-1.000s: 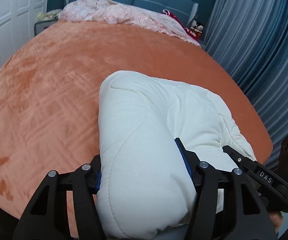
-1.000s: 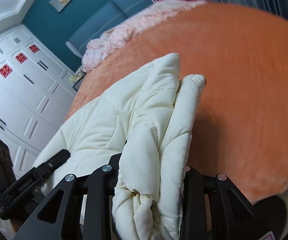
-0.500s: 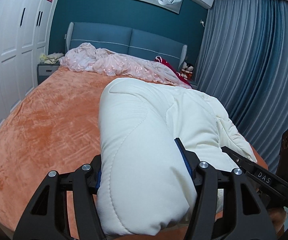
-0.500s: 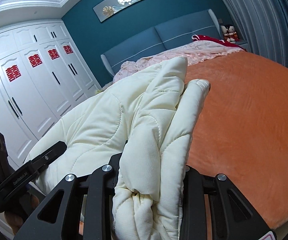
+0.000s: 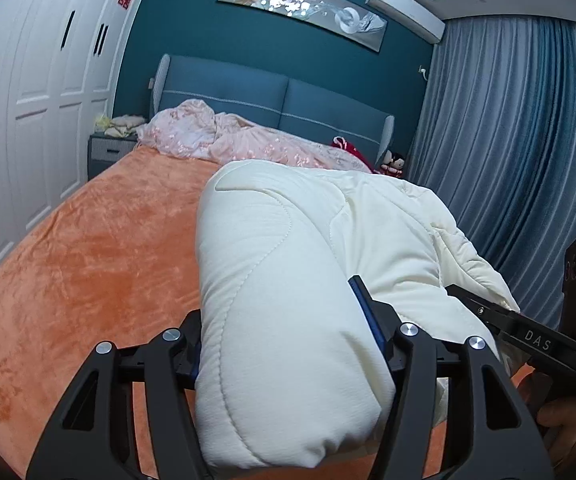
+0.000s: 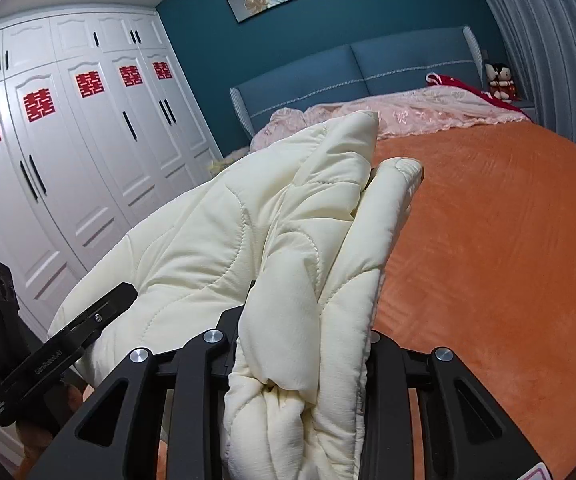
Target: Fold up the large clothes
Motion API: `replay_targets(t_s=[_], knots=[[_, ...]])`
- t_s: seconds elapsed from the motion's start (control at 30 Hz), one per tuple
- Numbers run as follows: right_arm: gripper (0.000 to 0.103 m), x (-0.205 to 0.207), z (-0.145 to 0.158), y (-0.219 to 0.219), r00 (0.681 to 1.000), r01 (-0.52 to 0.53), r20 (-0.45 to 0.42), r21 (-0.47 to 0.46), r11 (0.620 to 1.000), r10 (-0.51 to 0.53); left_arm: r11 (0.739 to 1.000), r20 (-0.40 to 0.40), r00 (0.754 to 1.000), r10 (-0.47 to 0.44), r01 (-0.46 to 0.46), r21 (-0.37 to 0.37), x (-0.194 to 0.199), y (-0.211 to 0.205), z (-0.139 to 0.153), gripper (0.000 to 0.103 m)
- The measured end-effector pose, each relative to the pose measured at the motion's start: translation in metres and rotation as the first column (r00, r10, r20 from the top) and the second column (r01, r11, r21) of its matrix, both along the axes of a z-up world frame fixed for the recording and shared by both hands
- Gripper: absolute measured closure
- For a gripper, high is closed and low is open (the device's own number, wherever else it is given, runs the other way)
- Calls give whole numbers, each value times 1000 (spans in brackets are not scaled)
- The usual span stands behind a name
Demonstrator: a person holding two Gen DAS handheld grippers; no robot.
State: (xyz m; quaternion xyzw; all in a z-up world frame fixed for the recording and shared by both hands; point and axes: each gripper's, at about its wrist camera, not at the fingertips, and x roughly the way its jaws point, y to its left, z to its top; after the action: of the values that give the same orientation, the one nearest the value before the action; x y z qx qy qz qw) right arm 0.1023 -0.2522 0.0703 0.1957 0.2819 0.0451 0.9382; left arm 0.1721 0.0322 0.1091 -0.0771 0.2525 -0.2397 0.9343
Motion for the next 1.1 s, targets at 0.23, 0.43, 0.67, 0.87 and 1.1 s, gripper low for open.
replay_targets(t_s=[0.23, 0.43, 0.67, 0.87, 1.1], knots=[[73, 23, -111, 14, 971, -7, -239, 42, 999, 17, 997, -215, 976, 44, -30, 69, 26, 10, -118, 46], [62, 4, -156, 14, 954, 26, -299, 128, 991, 14, 992, -280, 957, 77, -44, 121, 7, 22, -169, 35], [49, -24, -116, 9, 925, 44, -379, 74, 996, -12, 970, -342, 922, 183, -113, 217, -1, 31, -151, 27], [89, -59, -50, 17, 950, 22, -309, -96, 995, -51, 941, -325, 913, 246, -144, 307, -26, 25, -96, 30], [103, -37, -48, 54, 927, -85, -375, -215, 973, -2, 933, -382, 892, 240, -103, 345, -25, -6, -84, 60]])
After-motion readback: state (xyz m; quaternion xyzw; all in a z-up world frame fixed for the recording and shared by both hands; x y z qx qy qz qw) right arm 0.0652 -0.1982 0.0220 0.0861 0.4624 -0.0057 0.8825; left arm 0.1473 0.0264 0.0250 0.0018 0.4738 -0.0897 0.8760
